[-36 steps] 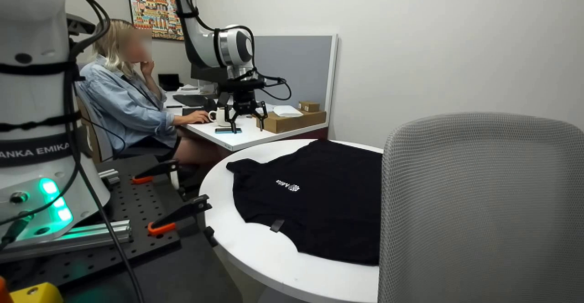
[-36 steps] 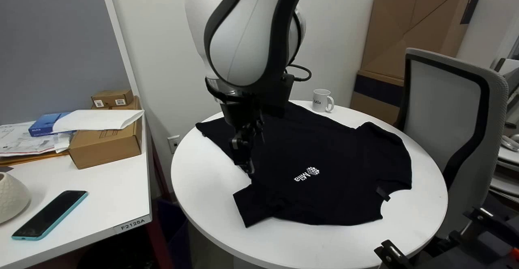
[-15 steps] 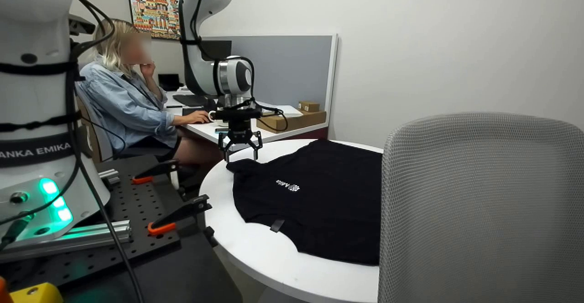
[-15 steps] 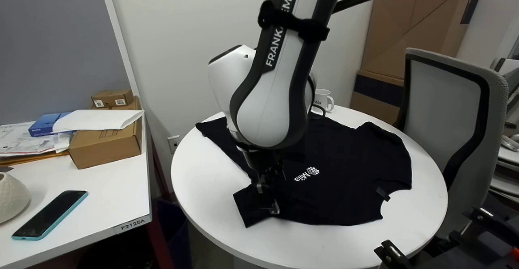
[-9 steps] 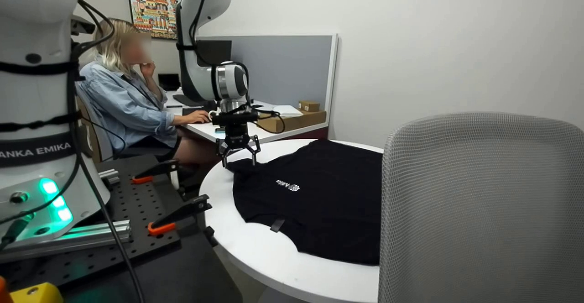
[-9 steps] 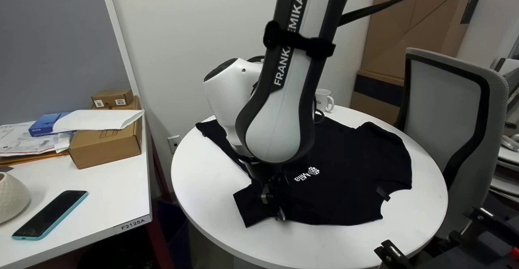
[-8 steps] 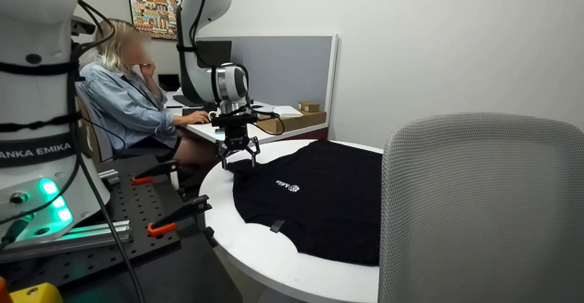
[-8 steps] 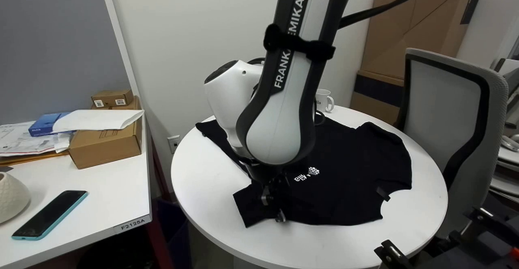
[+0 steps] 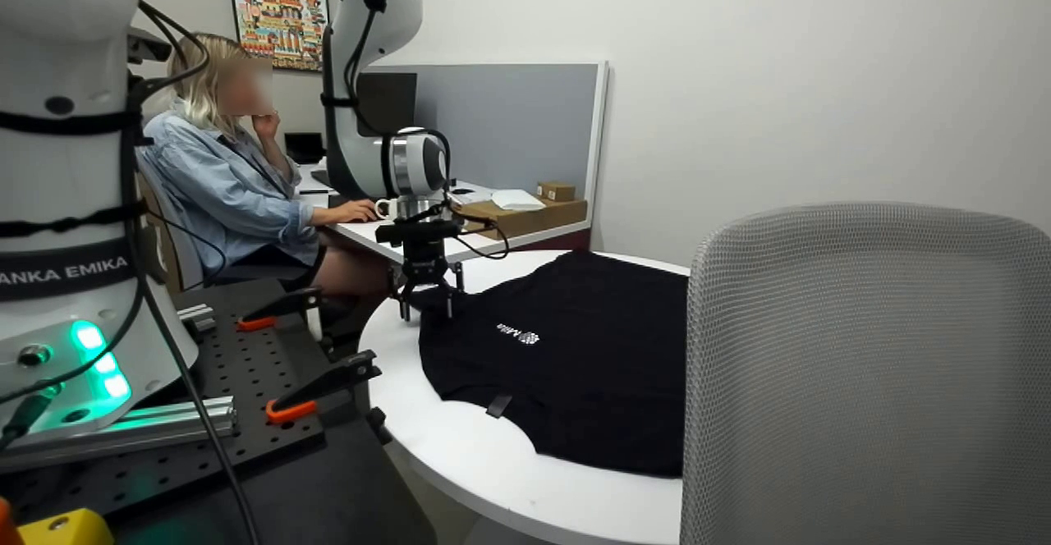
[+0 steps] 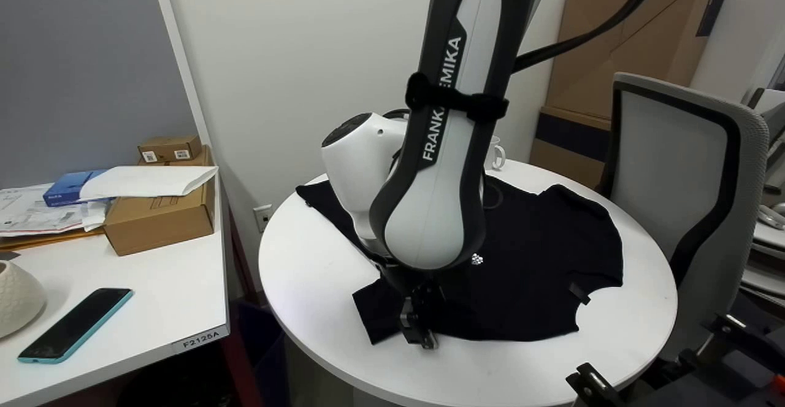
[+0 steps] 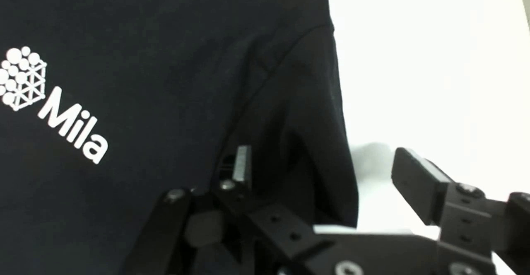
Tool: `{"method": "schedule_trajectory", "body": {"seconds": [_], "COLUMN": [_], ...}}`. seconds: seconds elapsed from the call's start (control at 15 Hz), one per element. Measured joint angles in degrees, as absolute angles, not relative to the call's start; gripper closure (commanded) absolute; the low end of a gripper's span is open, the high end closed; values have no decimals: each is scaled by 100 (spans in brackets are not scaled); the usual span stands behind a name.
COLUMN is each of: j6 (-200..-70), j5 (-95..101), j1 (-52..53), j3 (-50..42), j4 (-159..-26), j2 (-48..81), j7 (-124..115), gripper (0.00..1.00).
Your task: Fold the t-shirt
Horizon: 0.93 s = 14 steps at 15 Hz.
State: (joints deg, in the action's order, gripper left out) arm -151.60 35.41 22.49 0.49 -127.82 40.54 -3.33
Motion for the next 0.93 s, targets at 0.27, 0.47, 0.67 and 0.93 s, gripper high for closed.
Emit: {"method": "schedule_trajectory", "body": {"seconds": [0.27,0.47,0.67,0.93], "j6": [-15235,-15276,-15279,-15265], "j5": [3539,3469,2907,1766], "j1": [2249,2242,2058,1650], "j3": [-7,10,261,782], "j4": [-12773,-12741,-12708,-12606], "j2": [4084,4072,3981,3564], "j7": [-453,-477,-438,-375], "gripper": [76,99,100,99]}}
